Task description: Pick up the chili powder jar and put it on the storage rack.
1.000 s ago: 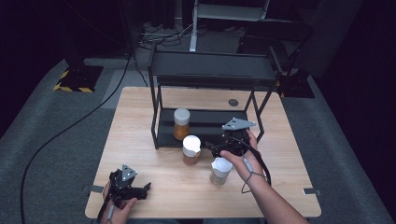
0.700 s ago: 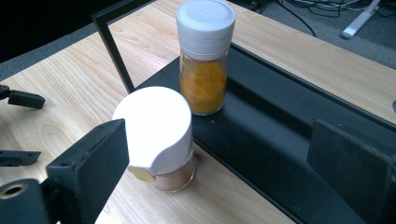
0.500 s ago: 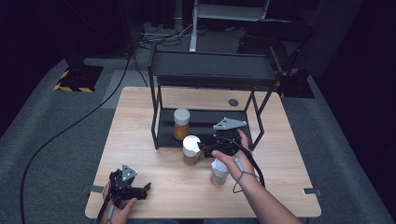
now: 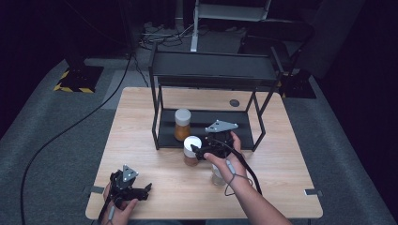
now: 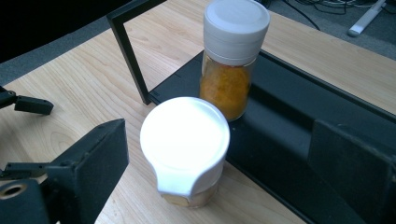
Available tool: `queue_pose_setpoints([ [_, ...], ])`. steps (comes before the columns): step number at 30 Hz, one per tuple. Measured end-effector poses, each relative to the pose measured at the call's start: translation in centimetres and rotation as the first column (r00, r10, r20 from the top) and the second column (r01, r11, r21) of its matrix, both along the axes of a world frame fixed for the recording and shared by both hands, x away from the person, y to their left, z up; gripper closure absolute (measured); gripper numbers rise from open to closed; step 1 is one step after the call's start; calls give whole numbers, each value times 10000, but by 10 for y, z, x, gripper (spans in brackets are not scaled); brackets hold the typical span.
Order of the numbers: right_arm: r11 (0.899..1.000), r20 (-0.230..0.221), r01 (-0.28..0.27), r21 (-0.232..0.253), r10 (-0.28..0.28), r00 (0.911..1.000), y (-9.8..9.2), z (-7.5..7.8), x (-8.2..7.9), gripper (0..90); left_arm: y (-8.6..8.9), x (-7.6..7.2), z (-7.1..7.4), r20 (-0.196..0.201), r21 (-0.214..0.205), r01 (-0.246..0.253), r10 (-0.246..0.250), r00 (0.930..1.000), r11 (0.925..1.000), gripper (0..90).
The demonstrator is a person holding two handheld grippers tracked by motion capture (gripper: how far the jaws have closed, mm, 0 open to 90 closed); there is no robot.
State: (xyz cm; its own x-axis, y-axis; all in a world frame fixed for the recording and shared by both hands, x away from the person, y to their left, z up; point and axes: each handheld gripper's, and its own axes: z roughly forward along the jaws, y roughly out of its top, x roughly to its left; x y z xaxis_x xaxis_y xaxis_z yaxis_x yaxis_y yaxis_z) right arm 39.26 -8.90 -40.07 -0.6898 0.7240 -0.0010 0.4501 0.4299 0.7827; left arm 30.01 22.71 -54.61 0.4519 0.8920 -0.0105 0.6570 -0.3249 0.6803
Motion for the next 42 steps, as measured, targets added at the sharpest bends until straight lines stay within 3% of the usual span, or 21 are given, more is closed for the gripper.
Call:
queue_pose_setpoints([
  [14,9982,78,515,294,-518,9986,8,1,4,54,-1,1,0,-4,-1,-30,30,10000,10000,2],
  [34,9997,-285,254,24,-253,9993,30,-9,9,54,-1,1,0,4,4,-30,30,10000,10000,2],
  [42,9996,-620,241,-151,-250,9978,42,-15,14,58,-1,2,0,-3,2,-40,40,10000,10000,2],
])
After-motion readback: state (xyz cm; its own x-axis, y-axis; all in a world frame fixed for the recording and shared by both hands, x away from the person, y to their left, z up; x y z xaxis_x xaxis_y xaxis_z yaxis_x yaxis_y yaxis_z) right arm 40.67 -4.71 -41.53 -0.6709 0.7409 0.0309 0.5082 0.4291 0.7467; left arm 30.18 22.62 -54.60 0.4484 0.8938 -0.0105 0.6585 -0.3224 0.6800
